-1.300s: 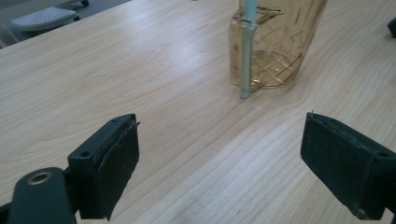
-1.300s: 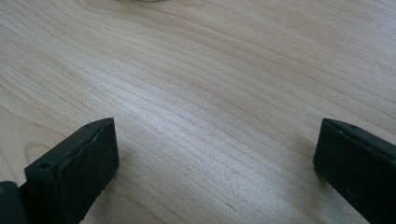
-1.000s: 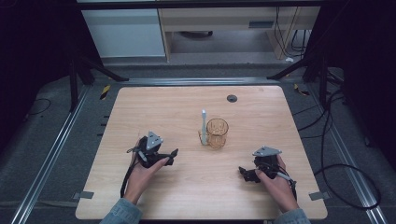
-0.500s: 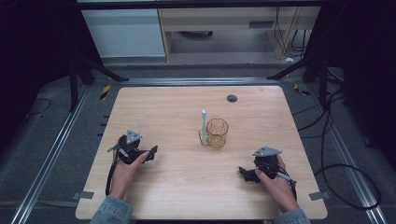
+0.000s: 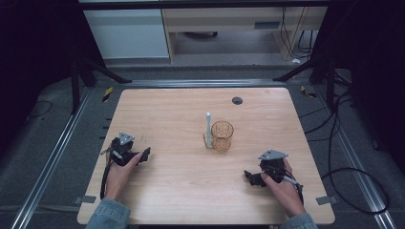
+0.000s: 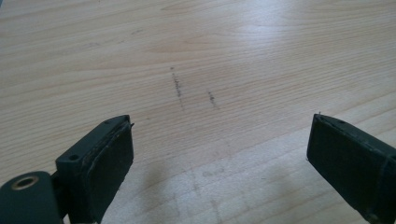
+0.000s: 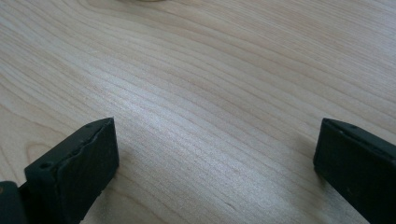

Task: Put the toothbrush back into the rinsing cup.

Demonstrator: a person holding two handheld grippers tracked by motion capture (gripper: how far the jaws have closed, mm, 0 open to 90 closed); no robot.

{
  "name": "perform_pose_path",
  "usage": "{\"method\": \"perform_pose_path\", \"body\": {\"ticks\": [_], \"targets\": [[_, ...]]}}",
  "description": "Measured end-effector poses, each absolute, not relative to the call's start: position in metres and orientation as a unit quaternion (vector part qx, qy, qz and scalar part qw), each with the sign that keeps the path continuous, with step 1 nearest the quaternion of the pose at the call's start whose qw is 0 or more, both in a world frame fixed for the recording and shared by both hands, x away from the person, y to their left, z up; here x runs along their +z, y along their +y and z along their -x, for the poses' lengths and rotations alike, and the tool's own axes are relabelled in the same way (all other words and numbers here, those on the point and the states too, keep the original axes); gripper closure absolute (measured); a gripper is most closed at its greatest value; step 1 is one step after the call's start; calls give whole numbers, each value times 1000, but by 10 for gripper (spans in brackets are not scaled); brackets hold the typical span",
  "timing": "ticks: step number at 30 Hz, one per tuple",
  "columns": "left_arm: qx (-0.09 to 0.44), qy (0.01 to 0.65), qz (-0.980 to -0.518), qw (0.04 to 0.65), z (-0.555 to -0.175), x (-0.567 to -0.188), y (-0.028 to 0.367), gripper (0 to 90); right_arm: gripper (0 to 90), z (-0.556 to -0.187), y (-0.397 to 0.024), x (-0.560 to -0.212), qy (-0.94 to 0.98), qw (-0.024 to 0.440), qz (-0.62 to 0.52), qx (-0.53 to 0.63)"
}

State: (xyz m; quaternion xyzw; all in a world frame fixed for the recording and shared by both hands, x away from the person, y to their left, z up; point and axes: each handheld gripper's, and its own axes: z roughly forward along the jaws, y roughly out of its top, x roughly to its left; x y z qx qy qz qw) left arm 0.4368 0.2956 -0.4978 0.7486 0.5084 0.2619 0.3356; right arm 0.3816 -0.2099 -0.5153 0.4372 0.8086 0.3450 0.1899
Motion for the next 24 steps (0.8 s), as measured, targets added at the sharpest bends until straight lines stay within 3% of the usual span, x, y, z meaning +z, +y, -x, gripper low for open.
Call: {"method": "perform_pose_path", "body": {"ticks": [13, 24], "targets": [[244, 524, -751, 318, -450, -508, 299, 63, 4, -382, -210, -515, 809, 190, -437, 345], [230, 524, -759, 310, -458, -509, 299, 0, 4, -382, -210, -515, 809, 190, -437, 345]]}}
